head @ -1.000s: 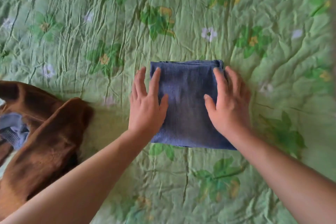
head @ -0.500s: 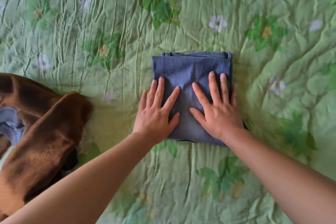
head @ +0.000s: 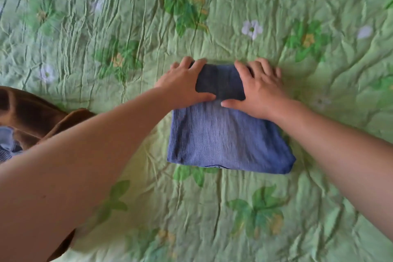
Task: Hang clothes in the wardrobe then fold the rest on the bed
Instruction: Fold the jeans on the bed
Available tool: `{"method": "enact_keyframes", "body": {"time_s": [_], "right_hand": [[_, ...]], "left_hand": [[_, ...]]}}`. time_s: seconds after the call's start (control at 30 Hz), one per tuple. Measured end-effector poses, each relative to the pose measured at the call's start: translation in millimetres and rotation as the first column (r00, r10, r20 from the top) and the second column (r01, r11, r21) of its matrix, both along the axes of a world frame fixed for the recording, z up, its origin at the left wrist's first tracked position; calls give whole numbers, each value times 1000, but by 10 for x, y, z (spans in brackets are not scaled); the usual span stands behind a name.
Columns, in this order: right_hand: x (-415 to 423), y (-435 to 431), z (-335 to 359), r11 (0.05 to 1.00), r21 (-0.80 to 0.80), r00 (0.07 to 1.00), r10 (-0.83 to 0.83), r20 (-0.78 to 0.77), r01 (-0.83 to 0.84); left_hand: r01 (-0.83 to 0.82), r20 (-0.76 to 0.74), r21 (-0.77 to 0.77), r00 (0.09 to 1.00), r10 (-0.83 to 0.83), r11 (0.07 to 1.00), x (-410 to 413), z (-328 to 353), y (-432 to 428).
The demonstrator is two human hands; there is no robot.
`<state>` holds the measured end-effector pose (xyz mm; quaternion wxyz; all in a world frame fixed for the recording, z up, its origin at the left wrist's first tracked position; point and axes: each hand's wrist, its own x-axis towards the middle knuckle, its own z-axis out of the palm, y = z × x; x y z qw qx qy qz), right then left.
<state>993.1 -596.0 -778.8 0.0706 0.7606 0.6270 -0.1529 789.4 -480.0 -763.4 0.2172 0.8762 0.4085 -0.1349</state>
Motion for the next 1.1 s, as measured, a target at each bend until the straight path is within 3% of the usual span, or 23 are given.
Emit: {"method": "enact_keyframes", "body": {"time_s": [0.1, 0.23, 0.43, 0.57, 0.67, 0.77, 0.87, 0.93, 1.03, 1.1], "right_hand": [[33, 85, 222, 993, -52, 990, 109, 88, -105], [107, 114, 507, 979, -151, 989, 142, 35, -135], [36, -187, 794, 969, -201, 989, 132, -61, -142], [49, -251, 1254, 988, -102, 992, 111, -54, -116], [97, -183, 1787, 983, 115, 990, 138, 26, -140], [129, -225, 2164, 911, 373, 984, 151, 93, -175], [-29, -537, 2056, 873, 447, 977, 131, 167, -193], [-260, -886, 1693, 911, 367, 972, 123, 199, -190], [-607, -1396, 1060, 990, -46, 984, 136, 119, -132], [-690, -1552, 761, 989, -108, 994, 104, 40, -99]], "left_hand": [[32, -41, -87, 999, -36, 996, 59, 222, 100], [-24, 4, -288, 1000, 26, 957, 52, 454, 103], [-30, 78, -350, 995, 61, 936, -70, 663, -187], [-13, 152, -212, 987, 46, 977, -173, 1058, -230], [-5, 267, 6, 964, 3, 1000, -148, 1520, -125], [5, 353, 227, 931, -87, 974, -158, 1846, -128], [86, 315, 422, 920, -235, 903, -313, 1741, -476], [153, 224, 380, 941, -252, 912, -498, 1427, -844], [267, -75, 115, 963, -260, 957, -802, 894, -1315], [231, -84, 75, 971, -225, 970, -896, 639, -1419]]}}
